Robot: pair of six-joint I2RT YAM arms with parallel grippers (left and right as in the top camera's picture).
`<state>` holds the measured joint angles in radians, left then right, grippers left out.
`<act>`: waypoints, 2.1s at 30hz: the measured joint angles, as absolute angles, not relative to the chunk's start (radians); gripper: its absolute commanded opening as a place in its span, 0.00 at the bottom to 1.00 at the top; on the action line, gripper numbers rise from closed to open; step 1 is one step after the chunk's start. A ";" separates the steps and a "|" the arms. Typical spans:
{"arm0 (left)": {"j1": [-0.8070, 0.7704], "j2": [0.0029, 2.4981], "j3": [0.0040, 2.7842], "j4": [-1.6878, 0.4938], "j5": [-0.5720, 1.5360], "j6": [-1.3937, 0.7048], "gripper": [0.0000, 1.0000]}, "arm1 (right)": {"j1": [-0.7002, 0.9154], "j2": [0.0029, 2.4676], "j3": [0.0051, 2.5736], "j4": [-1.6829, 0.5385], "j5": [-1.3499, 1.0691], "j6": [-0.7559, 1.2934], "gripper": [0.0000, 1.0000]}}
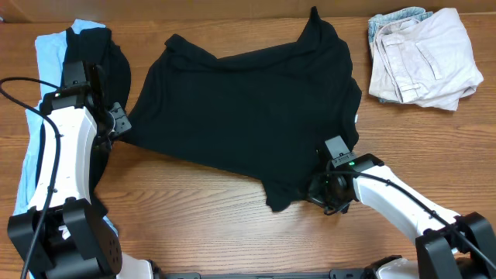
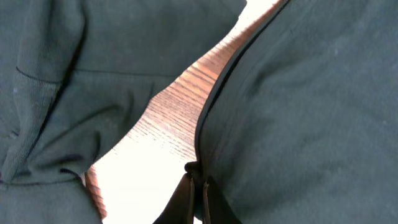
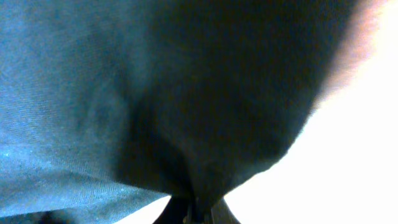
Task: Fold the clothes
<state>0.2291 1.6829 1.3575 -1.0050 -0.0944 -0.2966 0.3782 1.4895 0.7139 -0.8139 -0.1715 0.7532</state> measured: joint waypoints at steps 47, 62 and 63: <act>0.189 1.673 1.357 -0.942 -0.080 -0.297 0.04 | 0.304 1.575 0.941 -0.863 -0.238 0.437 0.56; 0.189 1.673 1.357 -0.942 -0.080 -0.297 0.04 | 0.315 1.578 0.814 -0.714 -0.074 0.600 0.56; 0.189 1.673 1.357 -0.942 -0.080 -0.297 0.04 | 0.315 1.580 0.812 -0.710 -0.065 0.607 0.56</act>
